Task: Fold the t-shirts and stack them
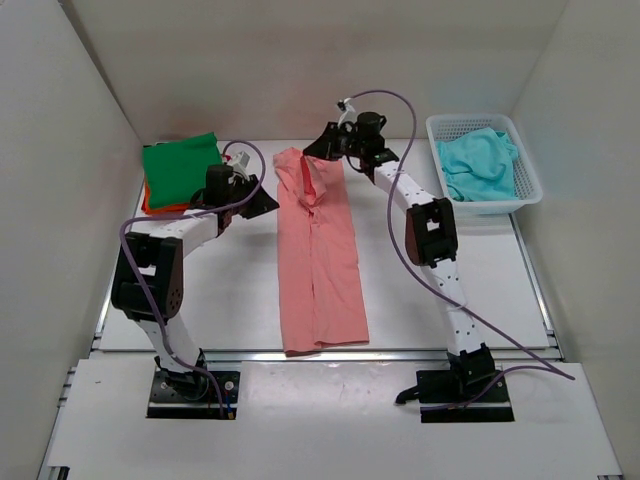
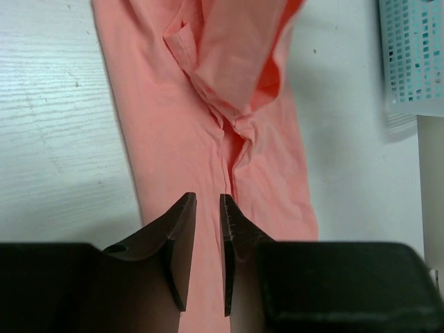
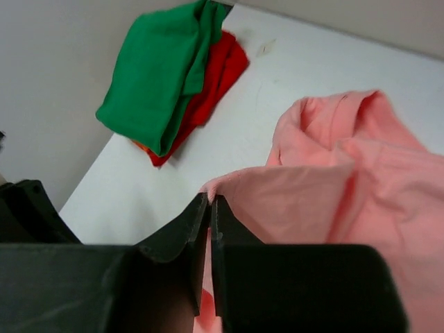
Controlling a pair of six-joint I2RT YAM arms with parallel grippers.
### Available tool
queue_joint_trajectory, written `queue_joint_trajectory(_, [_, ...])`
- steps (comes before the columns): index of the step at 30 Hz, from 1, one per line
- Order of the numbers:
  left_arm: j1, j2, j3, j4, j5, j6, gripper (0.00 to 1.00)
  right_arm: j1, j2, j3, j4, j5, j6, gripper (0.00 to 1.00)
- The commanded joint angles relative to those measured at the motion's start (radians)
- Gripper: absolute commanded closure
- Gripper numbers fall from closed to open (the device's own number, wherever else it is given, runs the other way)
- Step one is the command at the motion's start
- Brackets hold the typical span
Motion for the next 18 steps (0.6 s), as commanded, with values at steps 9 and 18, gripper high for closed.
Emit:
queue_joint_trajectory(9, [0.010,-0.137,-0.117,0.079,0.019,-0.043,0.69,0.101,0.111,0.090,-0.028,-0.021,-0.158,0.71])
queue_joint_trajectory(18, [0.010,-0.155,-0.141,0.080,0.014,-0.044,0.69,0.104,-0.047,0.005,-0.104,0.051,-0.317,0.39])
